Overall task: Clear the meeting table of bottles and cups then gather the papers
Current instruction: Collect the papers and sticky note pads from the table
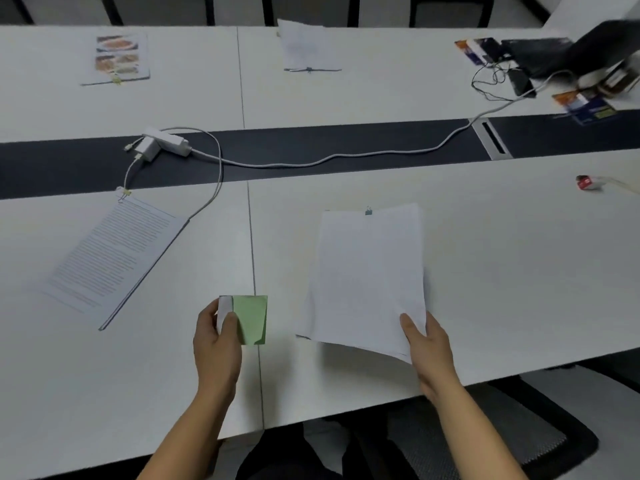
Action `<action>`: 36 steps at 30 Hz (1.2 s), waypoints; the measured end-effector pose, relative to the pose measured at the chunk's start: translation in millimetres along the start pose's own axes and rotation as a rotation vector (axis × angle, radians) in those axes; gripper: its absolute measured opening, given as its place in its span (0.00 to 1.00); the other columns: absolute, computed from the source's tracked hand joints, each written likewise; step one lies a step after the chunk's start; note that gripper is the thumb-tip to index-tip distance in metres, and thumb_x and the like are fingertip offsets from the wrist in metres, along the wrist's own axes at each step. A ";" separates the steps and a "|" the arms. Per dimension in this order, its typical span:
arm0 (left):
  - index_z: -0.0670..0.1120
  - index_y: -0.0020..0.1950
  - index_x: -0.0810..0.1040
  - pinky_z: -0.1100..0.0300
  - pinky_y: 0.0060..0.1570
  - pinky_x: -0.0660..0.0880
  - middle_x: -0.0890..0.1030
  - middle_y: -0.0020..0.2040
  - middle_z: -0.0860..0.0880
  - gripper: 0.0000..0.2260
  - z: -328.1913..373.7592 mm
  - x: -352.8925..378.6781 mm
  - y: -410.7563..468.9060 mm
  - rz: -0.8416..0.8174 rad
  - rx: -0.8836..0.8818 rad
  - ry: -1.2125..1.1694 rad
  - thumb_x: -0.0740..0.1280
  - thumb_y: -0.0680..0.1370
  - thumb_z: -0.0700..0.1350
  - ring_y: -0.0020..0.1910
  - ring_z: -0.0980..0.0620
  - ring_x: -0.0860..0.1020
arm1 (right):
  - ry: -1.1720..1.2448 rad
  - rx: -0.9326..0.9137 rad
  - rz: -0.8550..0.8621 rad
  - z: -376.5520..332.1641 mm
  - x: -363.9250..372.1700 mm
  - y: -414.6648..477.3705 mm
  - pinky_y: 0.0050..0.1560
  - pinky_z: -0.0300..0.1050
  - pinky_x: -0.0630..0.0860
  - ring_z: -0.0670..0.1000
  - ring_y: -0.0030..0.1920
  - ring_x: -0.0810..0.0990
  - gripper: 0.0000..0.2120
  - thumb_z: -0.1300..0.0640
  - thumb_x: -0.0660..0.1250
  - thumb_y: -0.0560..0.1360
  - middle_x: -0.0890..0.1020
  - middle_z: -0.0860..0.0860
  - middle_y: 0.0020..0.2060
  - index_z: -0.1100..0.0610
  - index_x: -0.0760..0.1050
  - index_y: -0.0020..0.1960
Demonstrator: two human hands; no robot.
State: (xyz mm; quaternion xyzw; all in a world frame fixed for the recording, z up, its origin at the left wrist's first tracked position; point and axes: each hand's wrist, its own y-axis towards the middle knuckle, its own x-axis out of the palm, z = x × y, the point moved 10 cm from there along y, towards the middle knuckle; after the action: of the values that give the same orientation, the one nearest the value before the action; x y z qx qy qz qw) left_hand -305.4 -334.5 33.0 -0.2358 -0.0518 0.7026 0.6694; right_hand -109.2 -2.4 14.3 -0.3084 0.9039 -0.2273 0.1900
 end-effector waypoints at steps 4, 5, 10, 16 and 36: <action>0.52 0.66 0.73 0.61 0.51 0.72 0.77 0.56 0.57 0.14 27.8 -39.2 -46.8 0.124 0.093 -0.140 0.61 0.82 0.41 0.55 0.56 0.76 | 0.056 -0.172 -0.066 -34.2 -21.9 -46.8 0.52 0.32 0.70 0.35 0.54 0.78 0.10 0.52 0.64 0.82 0.81 0.35 0.54 0.40 0.74 0.61; 0.53 0.66 0.73 0.61 0.51 0.72 0.77 0.56 0.59 0.14 32.0 -49.9 -62.4 0.164 0.118 -0.176 0.60 0.82 0.41 0.54 0.59 0.76 | 0.060 -0.207 -0.082 -38.5 -27.1 -55.0 0.54 0.33 0.71 0.35 0.55 0.78 0.10 0.51 0.64 0.81 0.81 0.35 0.54 0.40 0.75 0.61; 0.56 0.64 0.71 0.60 0.48 0.74 0.79 0.55 0.47 0.14 2.2 -101.8 -160.6 0.420 0.167 -0.340 0.64 0.80 0.45 0.50 0.54 0.78 | 0.012 -0.303 -0.234 -26.9 -41.1 -83.1 0.64 0.45 0.72 0.42 0.60 0.79 0.14 0.50 0.64 0.81 0.82 0.39 0.58 0.45 0.76 0.65; 0.51 0.60 0.70 0.61 0.43 0.75 0.80 0.52 0.49 0.10 -67.1 -180.0 -294.5 0.719 0.074 -0.373 0.61 0.81 0.38 0.45 0.58 0.79 | -0.117 -0.335 -0.491 5.7 -19.1 -136.2 0.52 0.43 0.77 0.39 0.49 0.83 0.07 0.54 0.64 0.81 0.85 0.37 0.49 0.43 0.78 0.56; 0.58 0.51 0.75 0.48 0.56 0.74 0.81 0.50 0.57 0.13 -299.9 -637.2 -601.3 1.560 -0.011 -0.652 0.64 0.80 0.38 0.51 0.55 0.79 | -0.360 -0.519 -1.208 161.7 325.4 -631.2 0.51 0.53 0.80 0.51 0.50 0.85 0.07 0.54 0.65 0.81 0.86 0.48 0.48 0.45 0.80 0.54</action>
State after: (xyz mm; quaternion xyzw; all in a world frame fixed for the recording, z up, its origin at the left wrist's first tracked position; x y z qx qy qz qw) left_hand 361.0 -962.9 168.6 0.0072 -0.0682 0.9960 -0.0573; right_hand 26.5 -705.3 148.1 -0.8275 0.5528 -0.0143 0.0971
